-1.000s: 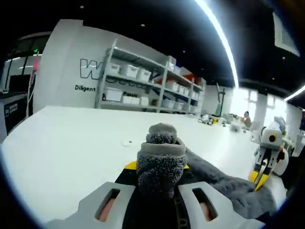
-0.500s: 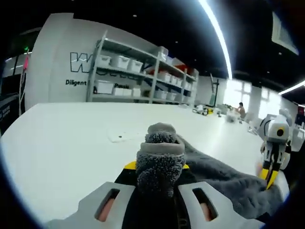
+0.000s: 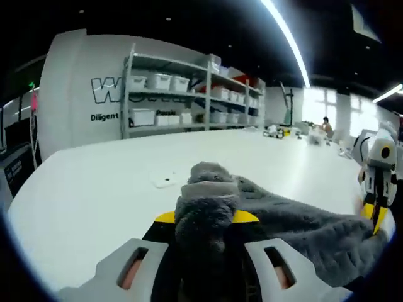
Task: Open the folded towel by lifting each exposed corner and separating the folded layers until the towel lies flat within the target outline without major curled edges
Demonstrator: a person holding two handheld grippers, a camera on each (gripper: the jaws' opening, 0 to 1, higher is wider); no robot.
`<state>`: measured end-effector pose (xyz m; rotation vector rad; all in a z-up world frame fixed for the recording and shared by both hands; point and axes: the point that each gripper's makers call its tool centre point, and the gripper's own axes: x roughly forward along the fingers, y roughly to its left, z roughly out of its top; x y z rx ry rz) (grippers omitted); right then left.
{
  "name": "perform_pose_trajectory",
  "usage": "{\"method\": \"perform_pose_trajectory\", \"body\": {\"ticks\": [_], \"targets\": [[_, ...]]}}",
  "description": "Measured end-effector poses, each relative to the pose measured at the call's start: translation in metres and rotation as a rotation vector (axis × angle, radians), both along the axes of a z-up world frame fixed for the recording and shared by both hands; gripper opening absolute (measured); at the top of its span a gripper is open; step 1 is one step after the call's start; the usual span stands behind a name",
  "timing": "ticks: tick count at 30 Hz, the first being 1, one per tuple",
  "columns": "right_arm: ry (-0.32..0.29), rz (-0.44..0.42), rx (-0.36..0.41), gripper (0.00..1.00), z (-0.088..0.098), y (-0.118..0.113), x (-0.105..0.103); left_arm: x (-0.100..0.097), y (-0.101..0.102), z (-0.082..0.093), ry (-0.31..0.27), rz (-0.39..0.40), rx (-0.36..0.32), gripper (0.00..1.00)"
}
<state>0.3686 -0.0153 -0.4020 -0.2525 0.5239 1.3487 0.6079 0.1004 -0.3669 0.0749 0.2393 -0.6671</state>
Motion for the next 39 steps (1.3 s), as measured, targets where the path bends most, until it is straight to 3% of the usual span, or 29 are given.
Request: {"method": "perform_pose_trajectory", "body": {"ticks": [4, 6, 8, 11, 14, 16, 17, 20, 22, 28, 30, 32, 35, 39], "targets": [[-0.025, 0.006, 0.037, 0.1, 0.007, -0.002, 0.004, 0.003, 0.017, 0.013, -0.083, 0.052, 0.022, 0.46], [0.001, -0.004, 0.086, 0.14, 0.016, -0.002, 0.005, 0.001, 0.021, 0.021, -0.087, 0.055, -0.006, 0.54], [-0.029, -0.019, 0.096, 0.15, 0.021, -0.006, 0.011, 0.001, 0.028, 0.027, -0.098, 0.08, -0.004, 0.58], [-0.063, -0.078, 0.128, 0.17, 0.029, -0.013, 0.026, -0.006, 0.035, 0.035, -0.121, 0.086, -0.003, 0.54], [-0.046, -0.136, 0.163, 0.18, 0.033, -0.018, 0.042, -0.017, 0.034, 0.037, -0.095, 0.057, -0.028, 0.45], [-0.023, -0.187, 0.157, 0.19, 0.028, -0.02, 0.058, -0.019, 0.036, 0.031, -0.031, 0.031, -0.059, 0.43], [-0.034, -0.213, 0.139, 0.19, 0.025, -0.021, 0.066, -0.026, 0.033, 0.022, 0.007, 0.005, -0.028, 0.4], [-0.025, -0.218, 0.132, 0.21, 0.022, -0.019, 0.073, -0.033, 0.031, 0.013, 0.013, -0.01, 0.015, 0.34], [-0.015, -0.2, 0.13, 0.23, 0.02, -0.016, 0.074, -0.04, 0.03, 0.005, 0.055, -0.031, 0.015, 0.35], [0.061, -0.218, 0.121, 0.26, 0.018, -0.01, 0.087, -0.049, 0.029, -0.011, 0.086, -0.065, 0.041, 0.37], [0.115, -0.217, 0.122, 0.29, 0.015, -0.007, 0.087, -0.046, 0.029, -0.019, 0.088, -0.061, 0.065, 0.37], [0.111, -0.206, 0.127, 0.32, 0.011, -0.003, 0.084, -0.039, 0.032, -0.025, 0.088, -0.06, 0.093, 0.37], [0.127, -0.207, 0.125, 0.32, 0.008, -0.001, 0.081, -0.034, 0.031, -0.026, 0.096, -0.059, 0.056, 0.37], [0.155, -0.207, 0.15, 0.37, 0.01, 0.004, 0.072, -0.03, 0.028, -0.027, 0.081, -0.057, 0.057, 0.37]]}}
